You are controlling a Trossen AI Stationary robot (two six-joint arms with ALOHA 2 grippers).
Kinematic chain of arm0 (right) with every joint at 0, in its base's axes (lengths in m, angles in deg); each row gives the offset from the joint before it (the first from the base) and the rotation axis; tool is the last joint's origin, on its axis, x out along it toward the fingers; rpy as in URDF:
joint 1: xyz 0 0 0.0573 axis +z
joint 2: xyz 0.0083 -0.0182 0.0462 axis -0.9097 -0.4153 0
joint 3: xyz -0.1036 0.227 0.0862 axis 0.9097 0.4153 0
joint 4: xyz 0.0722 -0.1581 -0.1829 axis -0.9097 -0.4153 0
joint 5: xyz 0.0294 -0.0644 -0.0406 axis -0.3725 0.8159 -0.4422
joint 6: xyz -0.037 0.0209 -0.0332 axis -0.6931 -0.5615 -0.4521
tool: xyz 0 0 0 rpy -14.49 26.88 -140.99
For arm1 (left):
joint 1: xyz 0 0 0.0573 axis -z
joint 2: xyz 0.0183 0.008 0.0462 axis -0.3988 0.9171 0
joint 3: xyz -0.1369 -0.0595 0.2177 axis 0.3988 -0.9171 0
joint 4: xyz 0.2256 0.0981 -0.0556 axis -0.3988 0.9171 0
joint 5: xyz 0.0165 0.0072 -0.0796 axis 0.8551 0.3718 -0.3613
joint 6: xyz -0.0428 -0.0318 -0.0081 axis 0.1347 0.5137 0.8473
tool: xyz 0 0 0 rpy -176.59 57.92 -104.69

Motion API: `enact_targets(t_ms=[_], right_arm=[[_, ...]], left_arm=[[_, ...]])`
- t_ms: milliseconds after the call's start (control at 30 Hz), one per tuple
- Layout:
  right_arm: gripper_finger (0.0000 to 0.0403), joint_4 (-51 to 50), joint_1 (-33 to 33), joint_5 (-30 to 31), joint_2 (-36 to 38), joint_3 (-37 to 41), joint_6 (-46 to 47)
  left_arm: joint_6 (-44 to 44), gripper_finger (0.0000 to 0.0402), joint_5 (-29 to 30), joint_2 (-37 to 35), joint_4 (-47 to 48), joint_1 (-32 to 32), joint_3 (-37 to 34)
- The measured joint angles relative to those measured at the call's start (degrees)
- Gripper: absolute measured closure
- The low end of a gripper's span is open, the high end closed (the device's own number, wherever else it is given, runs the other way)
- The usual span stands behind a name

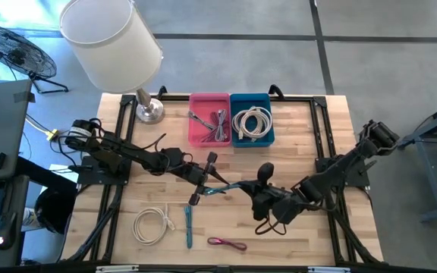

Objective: Pick & Place USB Port
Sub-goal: Put the right blue charger cable into the pink bin

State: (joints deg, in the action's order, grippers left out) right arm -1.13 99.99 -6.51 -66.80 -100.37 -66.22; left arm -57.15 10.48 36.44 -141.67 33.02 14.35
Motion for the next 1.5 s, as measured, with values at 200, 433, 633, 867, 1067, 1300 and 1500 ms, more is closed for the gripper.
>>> enact_targets(t_ms=[200,433,633,867,1067,1300,1500], right_arm=[[0.0397,-0.06,-1.32,-3.07,0.00,0.00,1.11],[0.0397,-0.39,-1.58,-3.73,-0.07,0.00,1.14],[0.0350,-0.55,-1.58,-4.88,-0.13,0.02,1.90],[0.0288,-0.09,-1.53,-1.70,-0.09,0.00,2.29],[0.0255,-0.16,-1.15,3.78,-0.07,0.00,2.38],[0.0246,-1.18,-1.42,6.71,-0.04,0.02,2.00],[0.0253,-1.98,-3.93,6.38,-0.02,0.00,2.19]], left_arm=[[-1.58,0.0269,0.83,0.00,-0.45,-0.11,0.00],[-4.35,0.0374,2.08,-0.02,-1.38,-0.13,0.09],[-5.62,0.0377,5.06,-0.09,0.58,-0.11,0.17],[-5.85,0.0378,10.88,-1.08,4.96,-3.28,0.15],[-9.31,0.0378,23.49,-9.05,23.55,-9.98,0.20],[-9.27,0.0378,27.94,-15.87,45.45,-20.11,0.15],[-6.84,0.0378,17.10,-13.68,49.75,-27.11,0.16]])
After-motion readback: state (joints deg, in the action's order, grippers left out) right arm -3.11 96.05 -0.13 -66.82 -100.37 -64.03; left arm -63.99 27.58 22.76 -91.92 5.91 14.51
